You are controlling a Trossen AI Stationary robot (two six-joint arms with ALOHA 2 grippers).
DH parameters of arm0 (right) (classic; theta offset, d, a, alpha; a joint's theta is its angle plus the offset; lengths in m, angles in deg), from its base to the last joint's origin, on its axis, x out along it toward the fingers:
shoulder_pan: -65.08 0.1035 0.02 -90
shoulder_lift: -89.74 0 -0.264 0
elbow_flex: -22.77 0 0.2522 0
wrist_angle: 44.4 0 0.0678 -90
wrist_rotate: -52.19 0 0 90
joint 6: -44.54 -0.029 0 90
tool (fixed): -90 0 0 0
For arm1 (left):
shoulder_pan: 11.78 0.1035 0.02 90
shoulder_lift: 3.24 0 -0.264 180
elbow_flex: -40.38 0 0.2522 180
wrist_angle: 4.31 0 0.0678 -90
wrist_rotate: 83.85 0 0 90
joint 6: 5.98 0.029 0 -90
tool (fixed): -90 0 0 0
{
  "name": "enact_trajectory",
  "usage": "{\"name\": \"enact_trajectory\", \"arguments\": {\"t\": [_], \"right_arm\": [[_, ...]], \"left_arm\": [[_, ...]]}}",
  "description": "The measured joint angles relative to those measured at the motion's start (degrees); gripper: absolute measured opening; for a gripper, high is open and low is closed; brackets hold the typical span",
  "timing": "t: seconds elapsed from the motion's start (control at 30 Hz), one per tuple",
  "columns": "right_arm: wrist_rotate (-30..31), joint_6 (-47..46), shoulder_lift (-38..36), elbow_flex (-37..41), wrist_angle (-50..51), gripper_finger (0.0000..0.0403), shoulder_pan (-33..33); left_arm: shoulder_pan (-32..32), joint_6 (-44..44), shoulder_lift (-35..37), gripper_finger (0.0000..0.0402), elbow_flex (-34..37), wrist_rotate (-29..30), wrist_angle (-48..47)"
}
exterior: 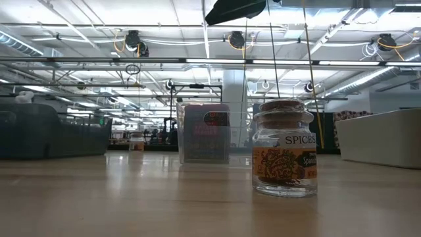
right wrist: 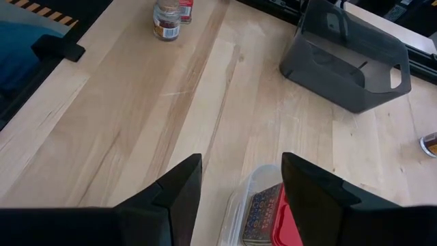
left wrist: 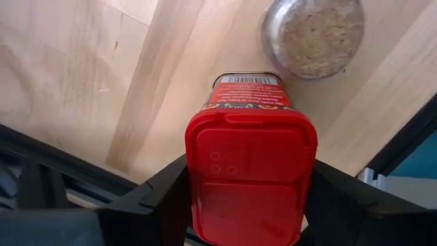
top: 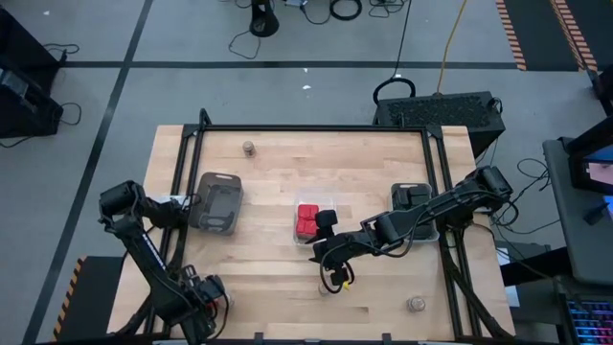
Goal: Sort spices by type
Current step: Put the red seasoning can into the transparent bin
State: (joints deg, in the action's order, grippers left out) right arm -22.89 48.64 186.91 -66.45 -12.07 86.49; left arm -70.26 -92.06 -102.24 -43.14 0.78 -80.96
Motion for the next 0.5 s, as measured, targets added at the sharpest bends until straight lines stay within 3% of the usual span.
{"name": "enact_trajectory", "arguments": {"t": [0.33, 0.5], "right_arm": [[0.2, 0.8, 0.0, 0.0, 0.0, 0.0185, 0.0], [0.2, 1.3, -0.1, 0.0, 1.9, 0.0185, 0.0]], "left_arm": [[0.6, 1.1, 4.7, 0.0228, 0.0, 0.1, -5.0], [2.4, 1.2, 10.7, 0.0228, 0.0, 4.4, -10.2]]}}
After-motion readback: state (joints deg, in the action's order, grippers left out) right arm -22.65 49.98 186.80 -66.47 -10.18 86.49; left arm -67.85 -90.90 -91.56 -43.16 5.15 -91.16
